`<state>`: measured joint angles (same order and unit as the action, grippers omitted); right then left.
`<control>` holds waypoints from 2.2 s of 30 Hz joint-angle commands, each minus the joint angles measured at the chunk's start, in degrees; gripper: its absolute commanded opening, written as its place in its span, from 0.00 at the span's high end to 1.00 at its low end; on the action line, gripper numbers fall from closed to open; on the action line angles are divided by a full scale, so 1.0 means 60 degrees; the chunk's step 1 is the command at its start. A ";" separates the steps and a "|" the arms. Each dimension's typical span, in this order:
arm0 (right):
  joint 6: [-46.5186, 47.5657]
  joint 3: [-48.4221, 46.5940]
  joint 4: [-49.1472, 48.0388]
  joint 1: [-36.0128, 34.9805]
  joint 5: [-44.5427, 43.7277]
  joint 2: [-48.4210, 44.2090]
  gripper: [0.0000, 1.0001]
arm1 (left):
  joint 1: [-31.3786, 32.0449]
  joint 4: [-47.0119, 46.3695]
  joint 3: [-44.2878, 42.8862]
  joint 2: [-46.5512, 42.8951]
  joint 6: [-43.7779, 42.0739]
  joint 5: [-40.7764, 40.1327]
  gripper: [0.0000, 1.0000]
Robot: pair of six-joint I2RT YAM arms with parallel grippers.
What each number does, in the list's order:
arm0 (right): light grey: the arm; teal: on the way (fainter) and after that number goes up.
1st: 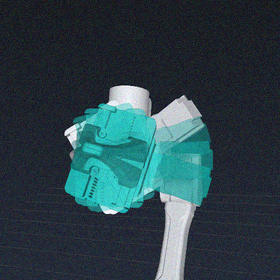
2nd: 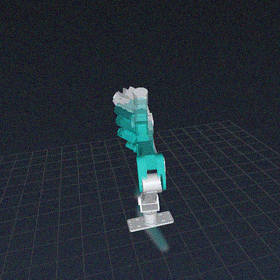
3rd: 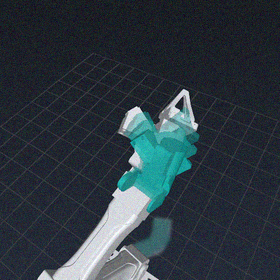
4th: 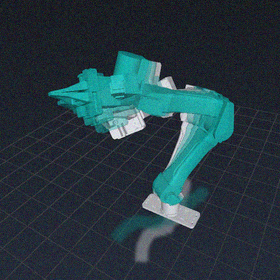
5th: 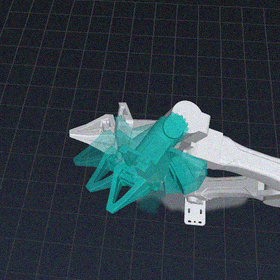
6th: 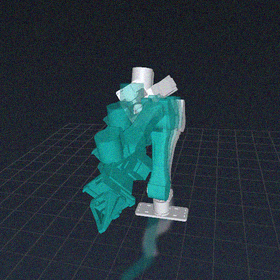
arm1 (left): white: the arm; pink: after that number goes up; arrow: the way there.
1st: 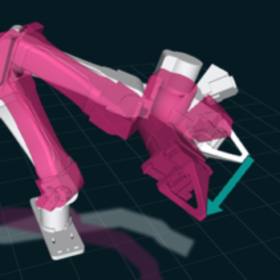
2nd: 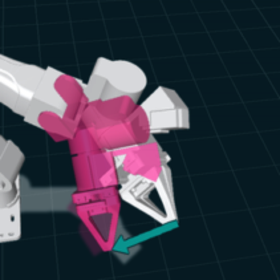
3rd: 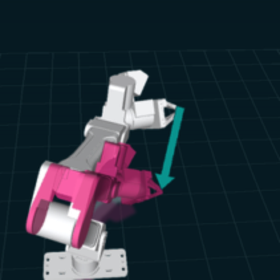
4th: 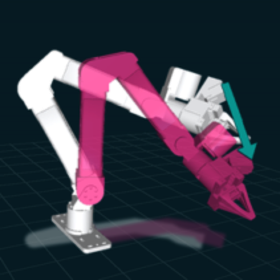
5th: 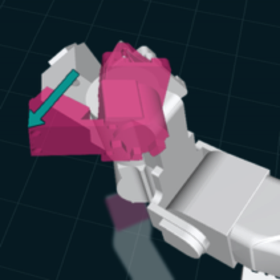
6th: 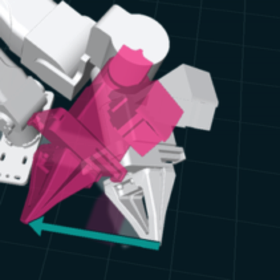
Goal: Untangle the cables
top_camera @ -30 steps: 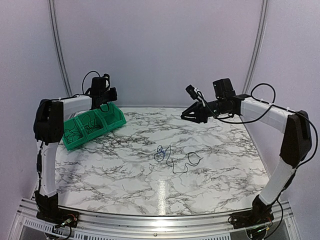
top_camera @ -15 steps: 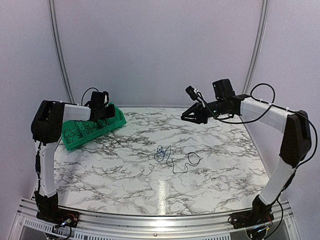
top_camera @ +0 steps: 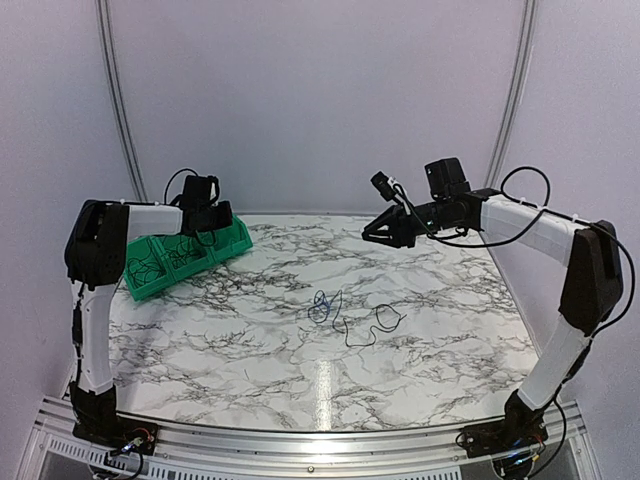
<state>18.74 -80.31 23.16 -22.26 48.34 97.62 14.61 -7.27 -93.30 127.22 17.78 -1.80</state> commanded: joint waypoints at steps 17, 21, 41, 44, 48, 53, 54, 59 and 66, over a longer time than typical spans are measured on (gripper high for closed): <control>0.0083 -0.0311 0.0081 0.0021 0.0075 -0.0025 0.70 | -0.0033 0.2846 -0.0574 -0.1458 -0.0749 -0.0701 0.50; 0.0084 -0.0296 0.0065 0.0026 0.0066 -0.0065 0.70 | -0.0033 0.3624 -0.0583 -0.2044 -0.1063 -0.1220 0.45; 0.0070 -0.0148 -0.0122 -0.0009 -0.0083 0.1314 0.71 | 0.4241 0.2372 0.3448 -0.5752 -0.1112 0.0073 0.47; 0.0019 -0.0252 -0.0011 -0.0126 -0.0164 0.1868 0.72 | 0.4726 0.1956 0.4113 -0.5443 0.0264 0.0455 0.50; -0.0061 -0.0488 0.0366 -0.0261 -0.0475 0.2535 0.69 | 0.5492 0.0152 0.5762 -0.5539 0.1020 -0.0768 0.50; 0.1063 -0.0645 0.1988 -0.0288 -0.1005 0.2453 0.67 | 0.6158 -0.0986 0.6881 -0.5886 0.1722 -0.1637 0.50; 0.1393 -0.0440 0.2196 -0.0313 -0.1171 0.2214 0.66 | 0.6307 -0.1072 0.6982 -0.5920 0.1713 -0.1848 0.50; 0.2650 0.0864 0.2979 -0.0454 -0.2172 0.0946 0.64 | 0.7021 -0.1574 0.7091 -0.5730 0.1370 -0.2039 0.49; 0.3562 0.2679 0.3009 -0.1063 -0.2947 -0.0594 0.62 | 0.8112 -0.2271 0.5992 -0.4511 0.0784 -0.1172 0.49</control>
<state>35.55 -68.99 40.10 -25.89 35.88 98.50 60.69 -14.81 -54.24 96.44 24.75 -11.86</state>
